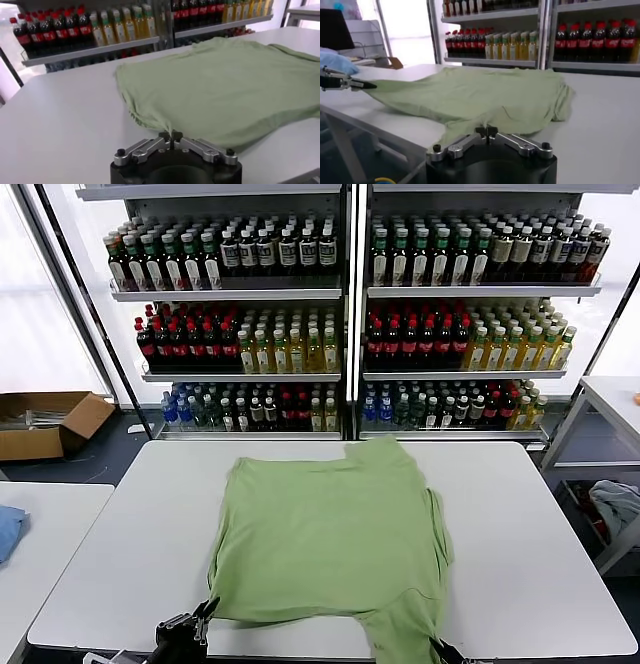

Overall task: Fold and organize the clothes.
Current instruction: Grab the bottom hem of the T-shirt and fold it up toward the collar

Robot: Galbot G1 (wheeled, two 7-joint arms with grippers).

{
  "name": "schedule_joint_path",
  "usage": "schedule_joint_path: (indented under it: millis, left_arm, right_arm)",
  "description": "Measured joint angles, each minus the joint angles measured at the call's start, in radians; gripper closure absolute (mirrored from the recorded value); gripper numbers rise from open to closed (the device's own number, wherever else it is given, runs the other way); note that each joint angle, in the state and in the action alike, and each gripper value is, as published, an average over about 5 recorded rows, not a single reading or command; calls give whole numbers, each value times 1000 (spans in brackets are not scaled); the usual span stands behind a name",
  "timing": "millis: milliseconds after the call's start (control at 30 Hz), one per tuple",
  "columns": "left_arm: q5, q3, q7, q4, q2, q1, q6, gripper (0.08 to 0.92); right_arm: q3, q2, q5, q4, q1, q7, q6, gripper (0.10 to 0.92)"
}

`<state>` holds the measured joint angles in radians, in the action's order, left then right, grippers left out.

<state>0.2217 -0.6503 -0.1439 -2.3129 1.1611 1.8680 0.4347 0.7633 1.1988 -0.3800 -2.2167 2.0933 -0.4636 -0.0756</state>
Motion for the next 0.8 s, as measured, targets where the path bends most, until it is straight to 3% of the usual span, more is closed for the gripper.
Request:
schedule_joint_path:
  millis: [333, 800]
  left_arm:
    - [54, -5, -23, 23, -18, -120, 25, 897]
    - [177, 32, -40, 185, -2, -423, 66, 897]
  right_arm:
    - [-34, 22, -115, 10, -143, 64, 45, 919]
    - [-107, -5, -220, 131, -496, 179, 164, 919]
